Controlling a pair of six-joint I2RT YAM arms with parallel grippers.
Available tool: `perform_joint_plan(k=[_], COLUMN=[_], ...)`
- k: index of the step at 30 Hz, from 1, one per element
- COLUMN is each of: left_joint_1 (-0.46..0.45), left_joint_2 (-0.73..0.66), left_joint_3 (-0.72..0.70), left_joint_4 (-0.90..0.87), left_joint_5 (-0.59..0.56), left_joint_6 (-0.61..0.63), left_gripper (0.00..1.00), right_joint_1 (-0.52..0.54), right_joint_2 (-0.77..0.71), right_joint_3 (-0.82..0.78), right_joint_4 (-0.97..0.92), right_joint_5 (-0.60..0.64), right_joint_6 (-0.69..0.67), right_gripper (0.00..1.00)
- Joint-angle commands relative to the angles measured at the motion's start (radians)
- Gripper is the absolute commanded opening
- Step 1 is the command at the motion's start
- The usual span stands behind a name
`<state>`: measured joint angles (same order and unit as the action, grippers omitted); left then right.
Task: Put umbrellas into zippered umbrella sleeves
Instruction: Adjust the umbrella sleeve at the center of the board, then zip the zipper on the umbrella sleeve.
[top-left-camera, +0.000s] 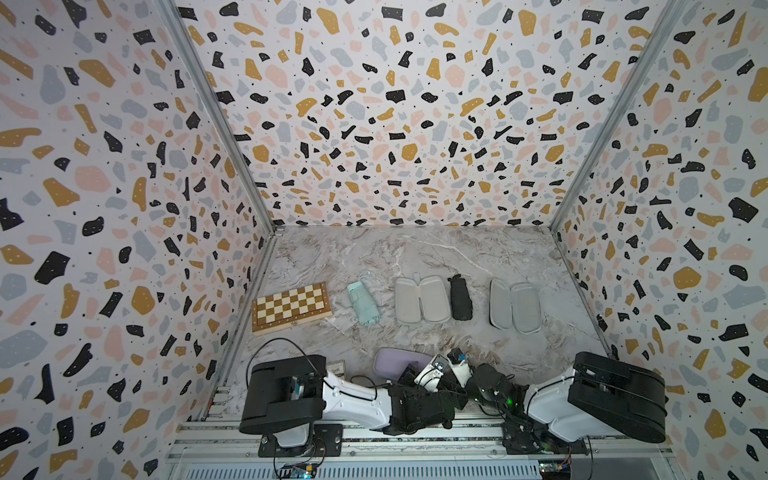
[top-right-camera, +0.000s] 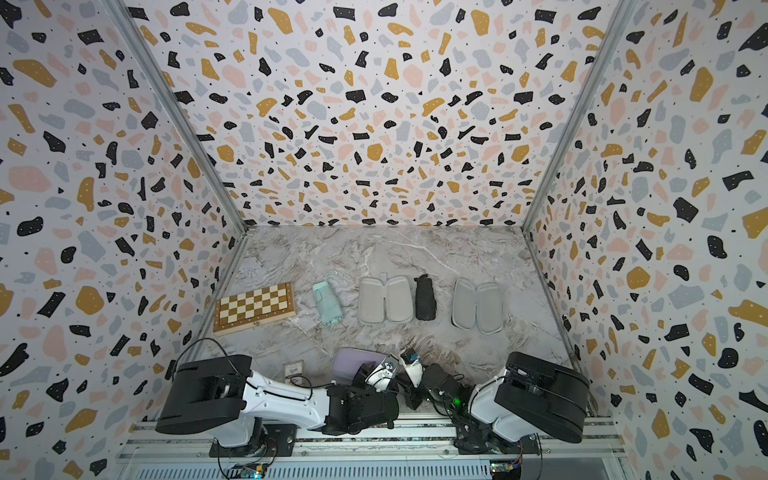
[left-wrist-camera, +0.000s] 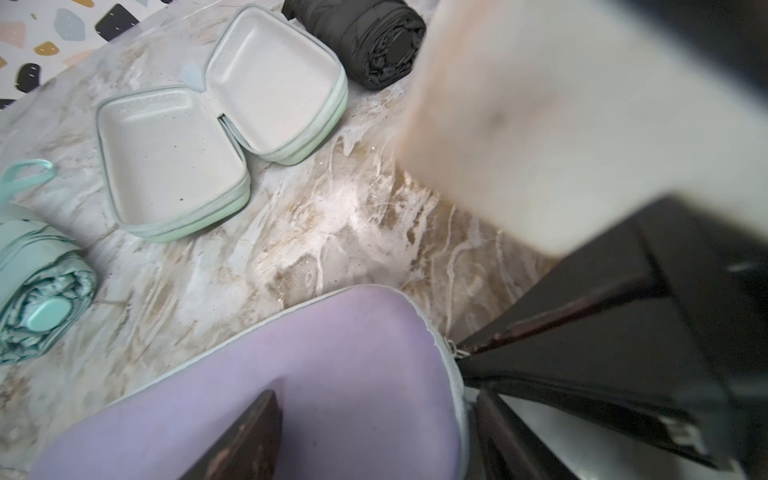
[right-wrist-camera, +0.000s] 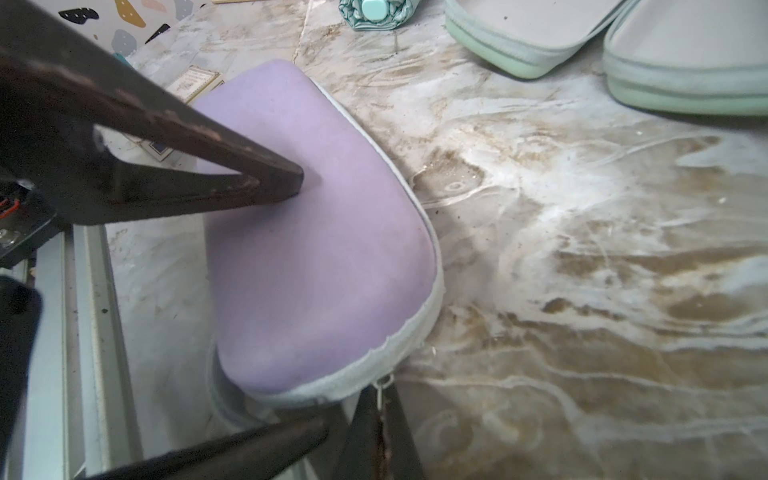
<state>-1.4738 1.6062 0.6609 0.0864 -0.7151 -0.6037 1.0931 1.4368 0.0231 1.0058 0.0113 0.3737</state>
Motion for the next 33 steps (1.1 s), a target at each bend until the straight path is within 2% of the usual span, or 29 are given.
perform_joint_plan(k=[1,3,7,11,14,17,23,27,33], left_joint_1=[0.013,0.021,0.081,0.189,0.254,0.252,0.226,0.199,0.2], left_joint_2=[-0.055,-0.12,-0.24,-0.306,-0.257,-0.184,-0.123,-0.039,0.037], left_joint_3=[-0.066,-0.074,-0.094,-0.164,-0.197,-0.167,-0.232,-0.236,-0.265], left_joint_4=[-0.006,-0.012,-0.035,0.035,0.15,0.141,0.215,0.2,0.283], left_joint_5=[0.155,0.137,0.172,0.224,0.387,0.442,0.451,0.384,0.459], left_joint_6=[-0.003,0.014,0.049,0.09,0.131,0.144,0.11,0.056,0.017], left_gripper=[0.78,0.76,0.66,0.65,0.7,0.7,0.67,0.65,0.6], right_joint_1=[0.002,0.001,-0.001,-0.001,0.0,0.004,0.058,0.102,0.147], right_joint_2=[0.039,0.057,0.058,0.012,-0.012,-0.026,-0.06,-0.09,-0.088], right_joint_3=[0.006,0.011,0.016,0.004,0.001,-0.004,0.007,0.012,0.016], right_joint_4=[0.017,0.016,-0.004,-0.036,-0.05,-0.046,-0.094,-0.142,-0.145], right_joint_5=[-0.042,-0.036,-0.027,-0.009,-0.005,-0.012,0.049,0.089,0.112], right_joint_6=[-0.004,-0.004,0.001,-0.003,-0.016,-0.007,0.01,0.037,0.068], right_gripper=[0.0,0.0,0.0,0.0,0.0,0.0,0.0,0.0,0.0])
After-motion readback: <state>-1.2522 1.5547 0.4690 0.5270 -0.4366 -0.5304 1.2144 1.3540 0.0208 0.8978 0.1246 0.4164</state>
